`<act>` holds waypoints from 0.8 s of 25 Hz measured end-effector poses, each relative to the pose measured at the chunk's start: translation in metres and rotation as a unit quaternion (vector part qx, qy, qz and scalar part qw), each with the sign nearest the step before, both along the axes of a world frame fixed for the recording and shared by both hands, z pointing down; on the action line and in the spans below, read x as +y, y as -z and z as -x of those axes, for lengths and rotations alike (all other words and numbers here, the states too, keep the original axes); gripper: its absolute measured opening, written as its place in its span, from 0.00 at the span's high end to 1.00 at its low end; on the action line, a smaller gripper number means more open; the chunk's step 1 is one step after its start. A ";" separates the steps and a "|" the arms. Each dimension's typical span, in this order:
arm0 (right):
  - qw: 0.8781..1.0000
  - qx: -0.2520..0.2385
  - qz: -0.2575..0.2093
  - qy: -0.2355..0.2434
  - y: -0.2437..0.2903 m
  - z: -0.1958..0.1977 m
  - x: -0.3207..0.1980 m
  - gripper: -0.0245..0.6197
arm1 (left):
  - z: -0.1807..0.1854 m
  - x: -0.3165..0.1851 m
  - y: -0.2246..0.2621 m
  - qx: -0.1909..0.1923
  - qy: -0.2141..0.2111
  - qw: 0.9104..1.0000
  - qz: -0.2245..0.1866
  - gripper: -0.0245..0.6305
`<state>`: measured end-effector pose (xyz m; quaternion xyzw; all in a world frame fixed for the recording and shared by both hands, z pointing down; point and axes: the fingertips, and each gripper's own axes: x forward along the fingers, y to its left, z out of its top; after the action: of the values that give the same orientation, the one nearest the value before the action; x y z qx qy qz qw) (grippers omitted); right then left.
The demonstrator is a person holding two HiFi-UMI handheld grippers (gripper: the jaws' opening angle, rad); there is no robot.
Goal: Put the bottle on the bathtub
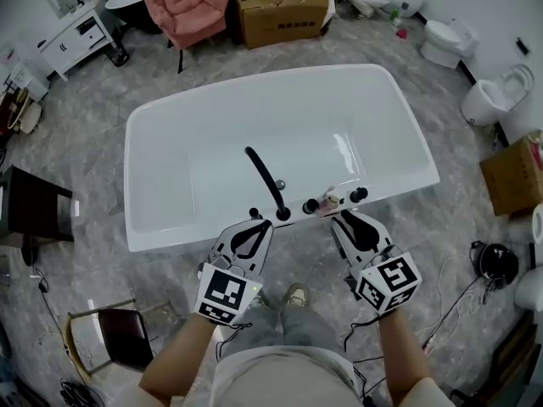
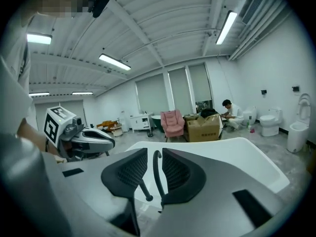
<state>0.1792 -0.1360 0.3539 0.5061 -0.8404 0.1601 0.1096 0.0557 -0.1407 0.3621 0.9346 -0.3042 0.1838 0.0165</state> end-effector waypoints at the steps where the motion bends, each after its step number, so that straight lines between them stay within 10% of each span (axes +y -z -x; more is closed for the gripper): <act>1: 1.000 -0.008 -0.008 0.004 0.013 0.005 0.003 0.79 | 0.004 0.001 0.009 0.002 0.002 1.000 -0.005 0.93; 20: 0.997 0.034 -0.071 -0.006 0.145 0.060 0.066 0.91 | 0.072 0.042 0.147 0.040 0.023 0.991 -0.127 0.93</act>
<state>0.1195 -0.0702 0.2084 0.5227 -0.8423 0.0837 0.1012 -0.0164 -0.0982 0.2152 0.9284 -0.3455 0.1057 -0.0863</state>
